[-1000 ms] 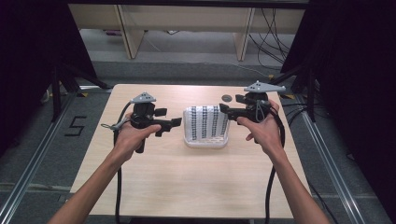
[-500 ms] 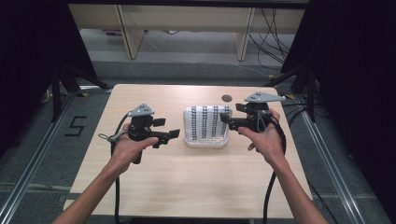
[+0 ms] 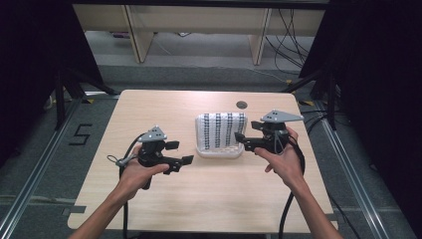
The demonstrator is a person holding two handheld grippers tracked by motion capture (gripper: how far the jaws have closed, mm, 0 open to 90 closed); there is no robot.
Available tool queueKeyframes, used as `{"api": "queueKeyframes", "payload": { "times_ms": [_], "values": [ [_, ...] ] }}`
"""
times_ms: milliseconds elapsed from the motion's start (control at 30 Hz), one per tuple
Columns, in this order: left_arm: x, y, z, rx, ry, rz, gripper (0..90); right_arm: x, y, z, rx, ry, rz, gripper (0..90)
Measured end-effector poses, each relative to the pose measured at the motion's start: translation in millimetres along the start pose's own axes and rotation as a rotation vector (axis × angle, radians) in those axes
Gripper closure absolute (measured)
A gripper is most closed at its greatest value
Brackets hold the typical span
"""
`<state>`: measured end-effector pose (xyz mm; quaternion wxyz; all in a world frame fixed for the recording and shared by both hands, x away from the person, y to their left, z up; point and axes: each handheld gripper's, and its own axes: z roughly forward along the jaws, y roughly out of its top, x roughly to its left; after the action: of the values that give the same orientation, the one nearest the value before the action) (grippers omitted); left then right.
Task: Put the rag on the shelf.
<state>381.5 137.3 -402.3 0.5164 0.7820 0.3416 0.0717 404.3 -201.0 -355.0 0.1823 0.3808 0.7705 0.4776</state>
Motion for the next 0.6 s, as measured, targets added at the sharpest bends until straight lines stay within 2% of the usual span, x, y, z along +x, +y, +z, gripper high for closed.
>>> {"api": "queueKeyframes", "payload": {
  "times_ms": [33, 100, 133, 200, 233, 267, 367, 400, 467, 500, 533, 600],
  "values": [
    [-0.9, -1.7, 0.1, -0.001, 0.011, 0.006, 20.7, 2.2, -2.5, -0.4, -0.004, 0.004, 0.012, 26.6],
    [-2.5, -4.2, -0.2, 0.005, 0.017, 0.013, 20.7, 1.3, -3.2, -1.1, 0.001, 0.007, -0.007, 26.6],
    [-3.5, -7.1, 0.0, 0.012, 0.021, 0.025, 20.7, 4.1, -5.3, -2.2, 0.007, 0.014, 0.013, 26.6],
    [-4.1, -9.3, 1.1, 0.004, 0.012, 0.026, 20.7, 4.4, -6.9, -1.1, -0.009, 0.018, 0.007, 26.6],
    [-4.9, -10.5, 1.1, 0.006, 0.011, 0.025, 20.7, 4.4, -7.6, -2.3, 0.002, 0.016, -0.009, 26.6],
    [-7.0, -13.4, 0.6, 0.016, 0.019, 0.033, 20.7, 6.3, -9.9, -2.0, 0.0, 0.033, 0.0, 26.6],
    [-8.4, -17.7, 1.2, 0.01, 0.006, 0.03, 20.6, 8.0, -12.6, -2.8, -0.005, 0.011, -0.015, 26.3],
    [-9.2, -19.9, 1.3, 0.011, 0.005, 0.035, 20.5, 9.3, -14.6, -3.8, 0.016, 0.0, -0.051, 24.6],
    [-11.2, -25.5, 0.8, 0.019, 0.002, 0.047, 20.5, 12.9, -17.8, -4.6, 0.028, -0.002, -0.037, 24.7],
    [-11.2, -25.5, 0.8, 0.019, 0.002, 0.047, 20.5, 12.9, -17.8, -4.6, 0.028, -0.002, -0.037, 24.7],
    [-12.1, -27.4, 0.5, 0.014, 0.01, 0.052, 20.5, 12.3, -19.0, -4.1, 0.019, -0.004, -0.057, 24.6],
    [-13.7, -32.4, -1.2, 0.017, 0.007, 0.056, 20.5, 14.7, -23.3, -4.2, 0.028, 0.009, -0.049, 24.6]
  ]
}}
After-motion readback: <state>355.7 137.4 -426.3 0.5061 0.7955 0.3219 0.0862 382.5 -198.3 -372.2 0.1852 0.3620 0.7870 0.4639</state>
